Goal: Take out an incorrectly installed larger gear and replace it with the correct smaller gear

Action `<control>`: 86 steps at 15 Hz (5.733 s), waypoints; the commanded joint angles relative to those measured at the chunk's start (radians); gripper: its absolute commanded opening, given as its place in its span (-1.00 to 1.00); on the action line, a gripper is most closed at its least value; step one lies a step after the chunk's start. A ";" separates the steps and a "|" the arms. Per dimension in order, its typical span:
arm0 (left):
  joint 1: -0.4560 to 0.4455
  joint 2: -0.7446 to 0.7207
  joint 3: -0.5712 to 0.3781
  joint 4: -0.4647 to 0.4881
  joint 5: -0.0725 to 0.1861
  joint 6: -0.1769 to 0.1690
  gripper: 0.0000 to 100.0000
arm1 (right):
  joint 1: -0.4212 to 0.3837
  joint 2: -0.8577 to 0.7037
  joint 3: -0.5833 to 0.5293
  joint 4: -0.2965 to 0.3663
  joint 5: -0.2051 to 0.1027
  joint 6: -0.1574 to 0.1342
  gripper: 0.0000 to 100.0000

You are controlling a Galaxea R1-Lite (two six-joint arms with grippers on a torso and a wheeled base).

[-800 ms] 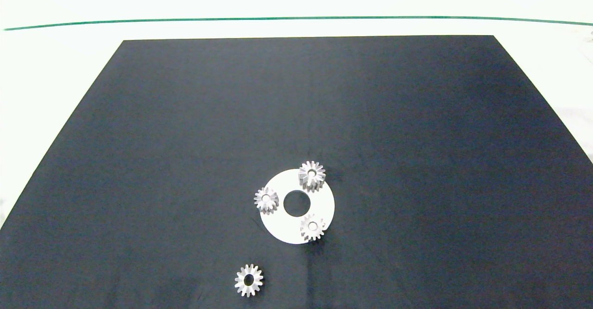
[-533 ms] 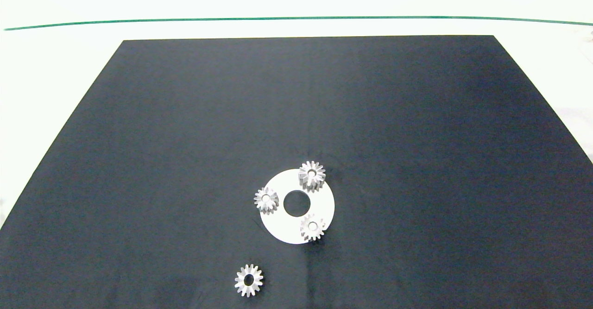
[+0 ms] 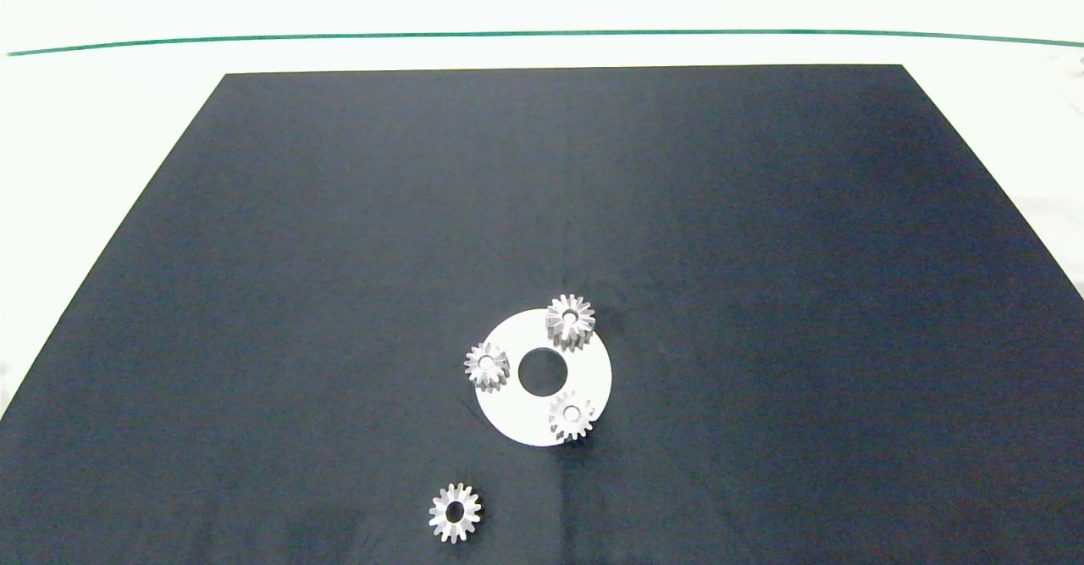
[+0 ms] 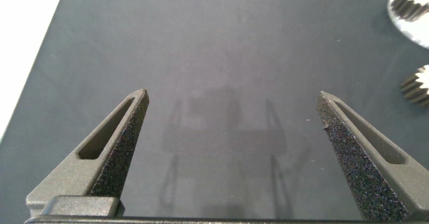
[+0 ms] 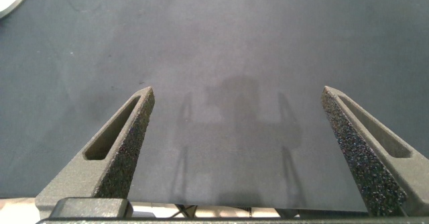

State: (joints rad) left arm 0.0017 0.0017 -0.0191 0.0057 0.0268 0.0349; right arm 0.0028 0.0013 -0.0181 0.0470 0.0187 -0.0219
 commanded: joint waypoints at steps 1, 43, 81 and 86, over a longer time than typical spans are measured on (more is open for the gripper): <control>0.017 0.172 -0.271 0.218 0.001 0.092 1.00 | 0.016 0.066 -0.100 0.065 0.003 -0.006 1.00; 0.101 0.905 -1.274 0.910 0.074 0.191 1.00 | 0.792 1.993 -1.815 0.550 -0.186 -0.283 1.00; 0.098 0.862 -1.268 0.907 0.076 0.217 1.00 | 0.775 2.106 -1.858 0.531 -0.187 -0.260 -0.14; 0.098 0.862 -1.268 0.905 0.076 0.217 1.00 | 0.780 2.094 -1.858 0.533 -0.184 -0.259 -0.35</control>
State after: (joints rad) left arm 0.0994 0.8638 -1.2868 0.9064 0.1019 0.2504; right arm 0.7798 2.1066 -1.8753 0.5783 -0.1649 -0.2789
